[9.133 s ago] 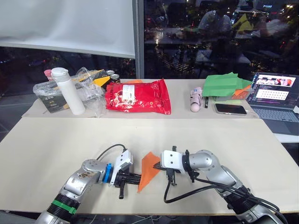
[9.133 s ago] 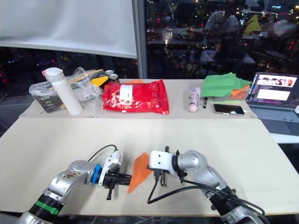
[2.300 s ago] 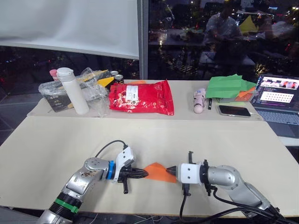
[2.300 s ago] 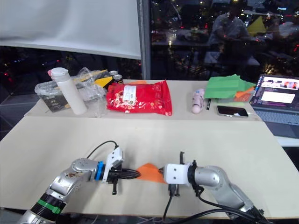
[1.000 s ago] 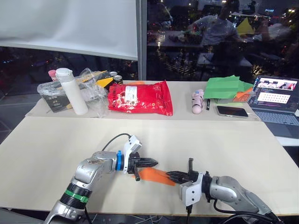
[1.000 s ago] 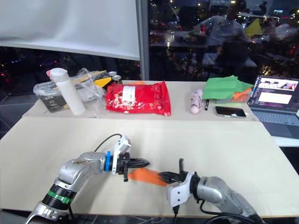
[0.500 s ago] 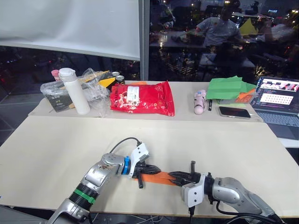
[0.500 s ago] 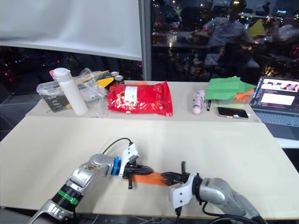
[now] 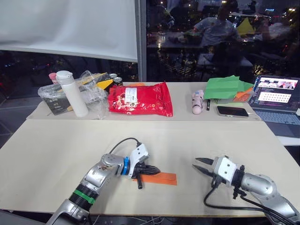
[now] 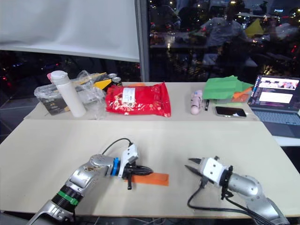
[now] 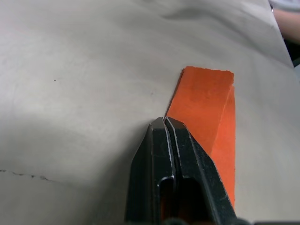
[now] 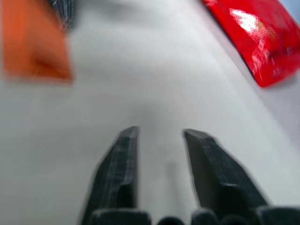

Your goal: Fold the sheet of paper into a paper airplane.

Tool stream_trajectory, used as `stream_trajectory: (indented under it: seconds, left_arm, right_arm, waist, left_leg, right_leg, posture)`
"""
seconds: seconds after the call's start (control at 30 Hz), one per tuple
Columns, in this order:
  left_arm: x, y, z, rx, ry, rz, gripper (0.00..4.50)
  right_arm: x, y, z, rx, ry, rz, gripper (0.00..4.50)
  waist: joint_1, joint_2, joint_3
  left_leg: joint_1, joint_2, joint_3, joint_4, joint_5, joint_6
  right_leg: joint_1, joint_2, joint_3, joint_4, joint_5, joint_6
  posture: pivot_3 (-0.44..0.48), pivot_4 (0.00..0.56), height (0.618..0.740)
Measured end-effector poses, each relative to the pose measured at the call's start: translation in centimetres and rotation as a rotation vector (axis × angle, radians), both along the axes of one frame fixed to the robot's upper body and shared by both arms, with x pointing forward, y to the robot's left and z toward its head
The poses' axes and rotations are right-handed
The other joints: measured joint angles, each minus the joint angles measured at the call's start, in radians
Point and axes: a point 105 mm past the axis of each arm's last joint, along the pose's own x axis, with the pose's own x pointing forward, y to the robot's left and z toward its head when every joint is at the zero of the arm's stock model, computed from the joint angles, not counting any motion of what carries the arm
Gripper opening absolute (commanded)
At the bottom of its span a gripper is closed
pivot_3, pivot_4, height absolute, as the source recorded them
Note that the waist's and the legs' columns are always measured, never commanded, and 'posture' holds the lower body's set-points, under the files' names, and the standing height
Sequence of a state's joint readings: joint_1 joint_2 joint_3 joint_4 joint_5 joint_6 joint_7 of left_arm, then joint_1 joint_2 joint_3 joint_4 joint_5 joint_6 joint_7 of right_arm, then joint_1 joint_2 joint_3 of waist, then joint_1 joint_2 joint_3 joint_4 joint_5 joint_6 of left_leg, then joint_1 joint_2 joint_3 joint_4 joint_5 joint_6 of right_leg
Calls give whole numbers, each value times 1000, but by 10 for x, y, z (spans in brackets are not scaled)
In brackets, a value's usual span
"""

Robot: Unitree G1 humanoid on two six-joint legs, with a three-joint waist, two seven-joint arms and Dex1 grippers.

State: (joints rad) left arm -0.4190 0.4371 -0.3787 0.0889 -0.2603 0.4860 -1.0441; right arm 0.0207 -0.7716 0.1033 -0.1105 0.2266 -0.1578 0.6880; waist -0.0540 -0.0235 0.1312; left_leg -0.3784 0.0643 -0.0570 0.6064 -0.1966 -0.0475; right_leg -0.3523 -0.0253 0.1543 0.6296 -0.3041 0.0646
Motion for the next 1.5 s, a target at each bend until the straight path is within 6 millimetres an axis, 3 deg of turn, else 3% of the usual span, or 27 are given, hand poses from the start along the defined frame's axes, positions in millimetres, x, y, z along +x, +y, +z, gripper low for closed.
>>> stream_trajectory:
  seconds: [0.03,0.17,0.27,0.4,0.63,1.5]
  left_arm:
    - [0,0,0,3,-7,-3,0]
    - [0,1,1,12,-26,-10,0]
    - [0,1,1,15,-35,-11,0]
    - [-2,3,1,16,-45,-2,0]
    - [-4,8,0,29,-45,3,0]
    - [-5,11,2,44,-39,-5,0]
  right_arm:
    - [2,8,4,48,25,3,37]
    - [1,46,7,127,109,81,37]
    - [-8,72,-3,155,194,135,37]
    - [-15,88,-22,156,289,145,37]
    - [-14,88,-38,190,391,110,37]
    - [-12,94,-41,114,388,160,37]
  waist:
    - [-1,1,0]
    - [-3,3,-1]
    - [0,6,-3]
    - [0,6,-3]
    - [-7,7,-4]
    - [-13,6,-5]
  left_leg:
    - [1,0,0,0,0,0]
    - [0,0,0,0,0,0]
    - [-1,0,0,-1,0,0]
    - [-1,0,0,-1,0,0]
    - [0,1,0,-1,-1,1]
    - [1,1,0,-2,-1,1]
  right_leg:
    - [0,0,0,0,0,0]
    - [-1,0,0,0,0,0]
    - [-3,0,0,-1,0,0]
    - [-3,0,0,-1,0,0]
    - [-3,1,-1,-1,-1,-1]
    - [-3,1,-1,-1,-3,-3]
  posture:
    - [0,150,712]
    - [0,150,712]
    - [0,150,712]
    - [0,150,712]
    - [0,150,712]
    - [0,150,712]
